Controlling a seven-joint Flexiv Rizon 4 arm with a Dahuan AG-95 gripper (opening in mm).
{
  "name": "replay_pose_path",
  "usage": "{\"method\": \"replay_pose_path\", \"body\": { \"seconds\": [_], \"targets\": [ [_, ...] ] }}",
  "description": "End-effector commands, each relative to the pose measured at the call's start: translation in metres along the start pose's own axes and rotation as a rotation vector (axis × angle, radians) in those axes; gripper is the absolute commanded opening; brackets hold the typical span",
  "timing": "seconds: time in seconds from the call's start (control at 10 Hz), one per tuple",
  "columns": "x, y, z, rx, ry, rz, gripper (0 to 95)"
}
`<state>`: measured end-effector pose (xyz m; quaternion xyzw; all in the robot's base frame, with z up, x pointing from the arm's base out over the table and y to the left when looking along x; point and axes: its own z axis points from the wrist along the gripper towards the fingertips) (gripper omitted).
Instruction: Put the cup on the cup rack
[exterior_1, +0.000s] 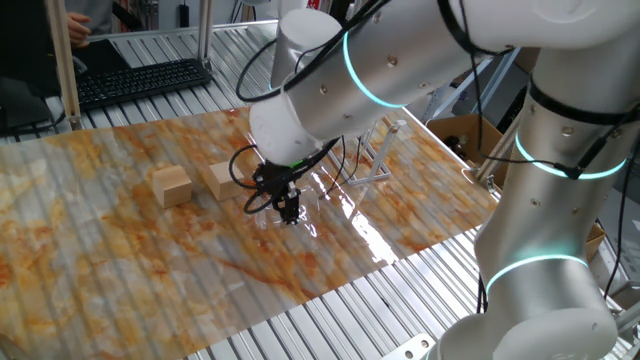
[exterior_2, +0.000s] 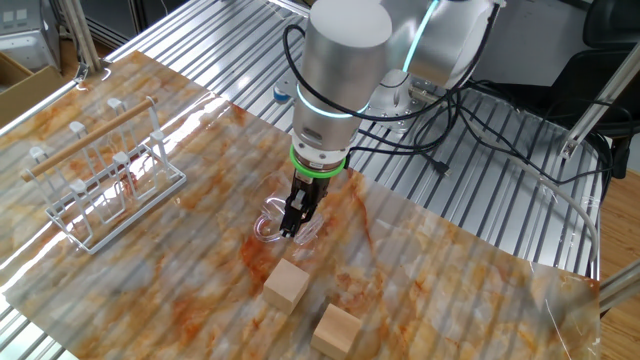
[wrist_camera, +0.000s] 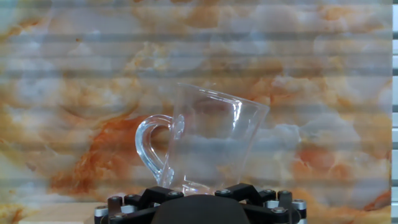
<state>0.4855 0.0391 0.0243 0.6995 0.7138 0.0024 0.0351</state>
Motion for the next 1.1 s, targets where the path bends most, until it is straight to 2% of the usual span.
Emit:
{"method": "replay_pose_path", "body": {
  "seconds": [0.1, 0.2, 0.3, 0.4, 1.1],
  "targets": [
    [0.0010, -0.0006, 0.0015, -0.016, 0.004, 0.023, 76.0],
    [0.0011, -0.0006, 0.0026, -0.017, 0.002, 0.022, 76.0],
    [0.0009, -0.0005, 0.0025, -0.015, -0.005, 0.019, 19.0],
    [0.0002, 0.0002, 0.0021, -0.013, -0.008, 0.016, 0.0],
    [-0.0031, 0.0023, 0.0019, -0.011, -0.015, 0.016, 0.0]
  ]
}}
